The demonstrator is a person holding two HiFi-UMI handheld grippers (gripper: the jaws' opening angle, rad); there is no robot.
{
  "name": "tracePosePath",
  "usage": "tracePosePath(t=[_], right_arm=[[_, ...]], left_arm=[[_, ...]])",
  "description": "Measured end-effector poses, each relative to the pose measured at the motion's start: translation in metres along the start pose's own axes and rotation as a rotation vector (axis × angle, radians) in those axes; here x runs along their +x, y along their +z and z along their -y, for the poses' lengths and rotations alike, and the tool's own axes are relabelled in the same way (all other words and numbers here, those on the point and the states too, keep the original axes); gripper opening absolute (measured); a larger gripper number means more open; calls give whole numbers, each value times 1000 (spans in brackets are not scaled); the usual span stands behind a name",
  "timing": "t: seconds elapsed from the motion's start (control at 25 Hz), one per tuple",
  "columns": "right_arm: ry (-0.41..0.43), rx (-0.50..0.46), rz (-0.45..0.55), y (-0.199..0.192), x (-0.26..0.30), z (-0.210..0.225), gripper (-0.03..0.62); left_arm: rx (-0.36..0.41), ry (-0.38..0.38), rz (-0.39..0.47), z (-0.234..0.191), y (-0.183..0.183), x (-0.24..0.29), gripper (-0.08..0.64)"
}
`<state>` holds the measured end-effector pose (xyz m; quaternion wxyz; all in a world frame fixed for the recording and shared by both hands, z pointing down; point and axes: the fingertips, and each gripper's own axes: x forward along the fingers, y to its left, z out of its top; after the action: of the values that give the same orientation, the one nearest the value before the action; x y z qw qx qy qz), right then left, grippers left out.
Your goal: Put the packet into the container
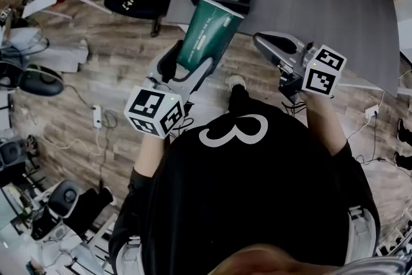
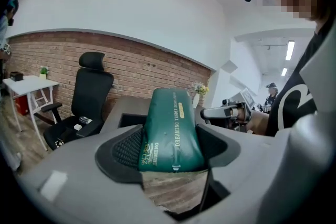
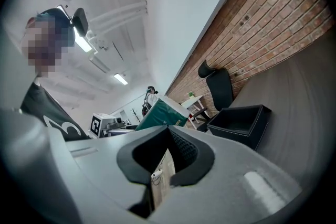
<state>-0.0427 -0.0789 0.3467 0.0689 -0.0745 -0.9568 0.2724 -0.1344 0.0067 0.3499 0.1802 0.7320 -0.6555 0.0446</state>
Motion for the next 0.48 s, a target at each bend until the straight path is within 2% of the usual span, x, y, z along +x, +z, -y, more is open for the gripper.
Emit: tracePosePath(t=[0.12, 0.32, 0.48], right_arm=[[-7, 17, 9, 16, 8, 28, 2], [-10, 41, 27, 45, 14, 75, 2], [-26, 45, 37, 71, 17, 108, 2]], left_arm=[[16, -16, -12, -15, 12, 25, 345], [135, -29, -25, -40, 42, 70, 345], [194, -51, -46, -60, 60, 104, 345]])
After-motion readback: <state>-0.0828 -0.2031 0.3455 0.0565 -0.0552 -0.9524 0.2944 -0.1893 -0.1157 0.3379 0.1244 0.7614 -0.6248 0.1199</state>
